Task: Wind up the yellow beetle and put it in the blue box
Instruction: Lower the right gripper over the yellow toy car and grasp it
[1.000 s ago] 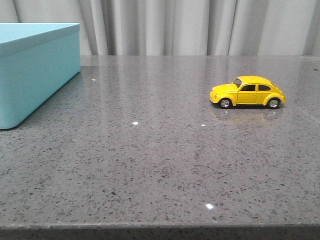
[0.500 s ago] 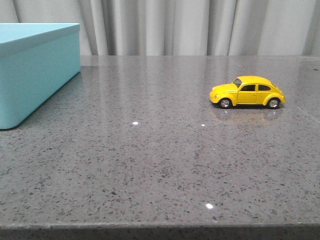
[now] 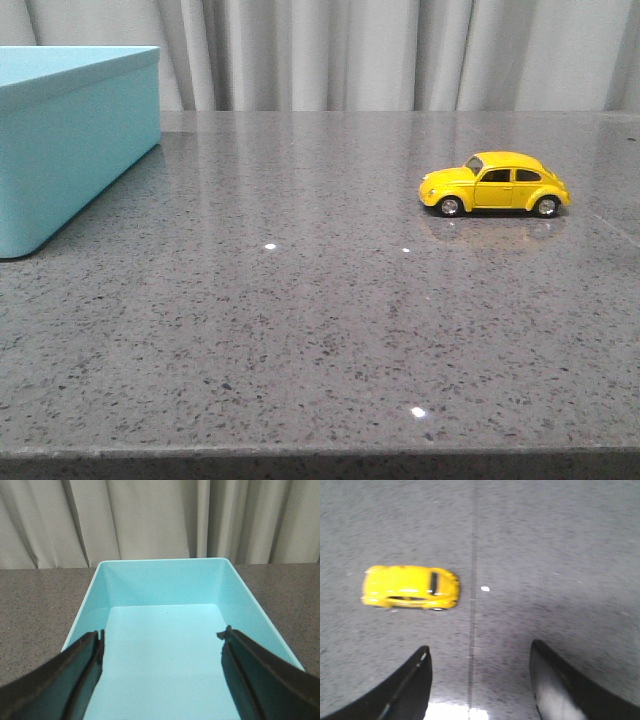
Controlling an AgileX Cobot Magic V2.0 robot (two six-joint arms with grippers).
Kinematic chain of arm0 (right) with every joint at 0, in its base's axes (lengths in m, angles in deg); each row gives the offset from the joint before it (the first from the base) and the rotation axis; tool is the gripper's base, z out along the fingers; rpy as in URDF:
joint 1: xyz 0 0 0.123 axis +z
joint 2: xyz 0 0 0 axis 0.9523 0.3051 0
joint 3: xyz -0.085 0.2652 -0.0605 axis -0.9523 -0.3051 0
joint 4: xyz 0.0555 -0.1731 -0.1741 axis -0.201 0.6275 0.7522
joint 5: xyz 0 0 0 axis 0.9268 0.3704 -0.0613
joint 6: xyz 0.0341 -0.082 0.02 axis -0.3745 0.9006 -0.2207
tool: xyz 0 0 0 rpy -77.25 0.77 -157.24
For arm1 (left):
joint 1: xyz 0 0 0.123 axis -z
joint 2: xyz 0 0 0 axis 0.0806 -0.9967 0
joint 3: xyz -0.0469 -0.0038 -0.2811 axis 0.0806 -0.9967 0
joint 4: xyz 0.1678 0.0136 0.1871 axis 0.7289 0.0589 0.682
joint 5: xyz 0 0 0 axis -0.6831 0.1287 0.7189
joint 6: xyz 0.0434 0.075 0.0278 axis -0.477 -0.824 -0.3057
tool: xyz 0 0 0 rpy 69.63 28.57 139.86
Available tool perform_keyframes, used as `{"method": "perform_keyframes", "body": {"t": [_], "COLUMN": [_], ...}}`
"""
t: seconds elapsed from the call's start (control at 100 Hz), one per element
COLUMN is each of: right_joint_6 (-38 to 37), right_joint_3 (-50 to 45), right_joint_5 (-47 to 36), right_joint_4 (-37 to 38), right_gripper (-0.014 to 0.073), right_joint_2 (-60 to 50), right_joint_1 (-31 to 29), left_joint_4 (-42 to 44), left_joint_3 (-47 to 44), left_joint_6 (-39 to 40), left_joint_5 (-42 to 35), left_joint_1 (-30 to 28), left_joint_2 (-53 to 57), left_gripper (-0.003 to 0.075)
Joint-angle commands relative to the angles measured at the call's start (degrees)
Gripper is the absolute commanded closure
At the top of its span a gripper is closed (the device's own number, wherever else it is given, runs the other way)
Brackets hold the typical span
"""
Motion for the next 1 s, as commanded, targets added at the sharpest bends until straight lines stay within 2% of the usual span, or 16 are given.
{"method": "perform_keyframes", "body": {"t": [0.0,0.18,0.37,0.48,0.99], "right_joint_6": [0.1,-3.2,-5.2,-6.9,-12.6], "right_joint_3": [5.2,11.7,16.6,18.0,22.8], "right_joint_5": [-1.2,0.5,4.3,4.9,7.5], "right_joint_4": [-0.2,-0.2,-0.1,-0.1,-0.1], "right_gripper": [0.0148,0.0148,0.012,0.0079,0.0085], "right_joint_2": [2.9,10.7,18.1,21.1,31.6], "right_joint_1": [3.0,7.7,9.7,9.8,9.8], "left_joint_4": [-0.4,-0.4,-0.8,-0.8,-0.8], "left_joint_3": [2.1,2.2,2.4,2.4,2.4], "left_joint_6": [0.0,0.0,0.0,0.0,0.0], "left_joint_5": [-3.9,-2.6,-1.9,-1.7,-1.2], "left_joint_1": [-0.1,-0.1,-0.1,-0.1,-0.1], "left_joint_2": [-0.6,-0.6,-0.6,-0.6,-0.6], "left_gripper": [0.0225,0.0225,0.0225,0.0225,0.0225]}}
